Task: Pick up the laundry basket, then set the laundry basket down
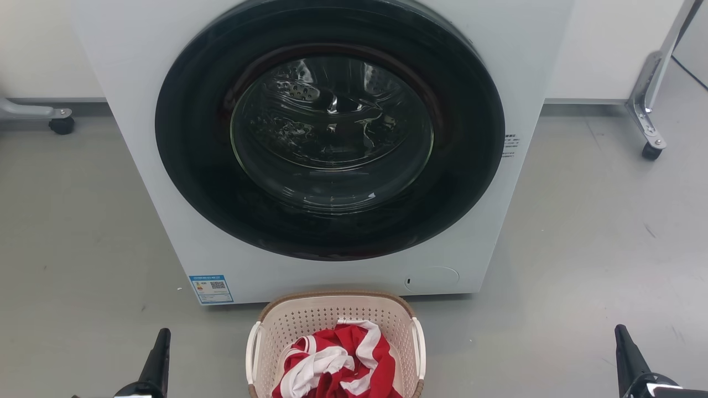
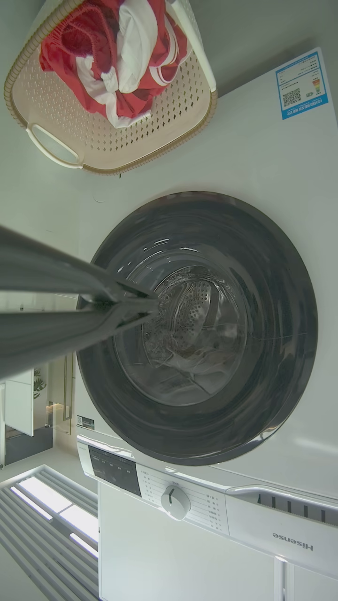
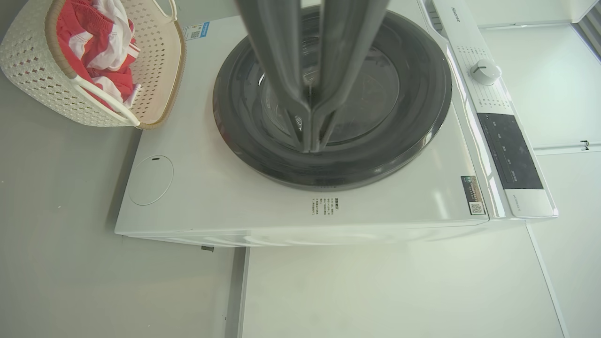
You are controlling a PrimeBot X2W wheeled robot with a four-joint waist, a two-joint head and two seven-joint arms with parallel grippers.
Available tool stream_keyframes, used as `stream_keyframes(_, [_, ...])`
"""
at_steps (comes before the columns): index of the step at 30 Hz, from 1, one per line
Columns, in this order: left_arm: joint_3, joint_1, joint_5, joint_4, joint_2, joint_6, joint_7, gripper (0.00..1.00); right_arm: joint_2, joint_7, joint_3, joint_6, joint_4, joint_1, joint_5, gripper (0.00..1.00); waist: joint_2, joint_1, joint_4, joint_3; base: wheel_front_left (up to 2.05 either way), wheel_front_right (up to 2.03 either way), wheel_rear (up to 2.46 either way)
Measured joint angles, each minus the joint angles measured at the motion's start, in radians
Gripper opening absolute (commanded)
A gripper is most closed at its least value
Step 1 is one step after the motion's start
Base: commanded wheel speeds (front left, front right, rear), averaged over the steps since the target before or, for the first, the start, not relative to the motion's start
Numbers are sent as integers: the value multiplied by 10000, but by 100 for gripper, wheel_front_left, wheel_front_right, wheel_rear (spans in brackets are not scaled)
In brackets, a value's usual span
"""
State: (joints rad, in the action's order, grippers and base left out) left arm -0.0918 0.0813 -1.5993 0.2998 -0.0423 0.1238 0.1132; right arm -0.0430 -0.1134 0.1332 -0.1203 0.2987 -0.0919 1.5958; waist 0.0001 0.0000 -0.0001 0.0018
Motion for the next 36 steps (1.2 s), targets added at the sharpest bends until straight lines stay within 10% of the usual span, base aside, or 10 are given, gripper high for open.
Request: stream_keyframes(36, [2,0,-2,-23,0,0,0,0,0,0,0,0,-6,0,0,0,0,0,0,1,0,0,0])
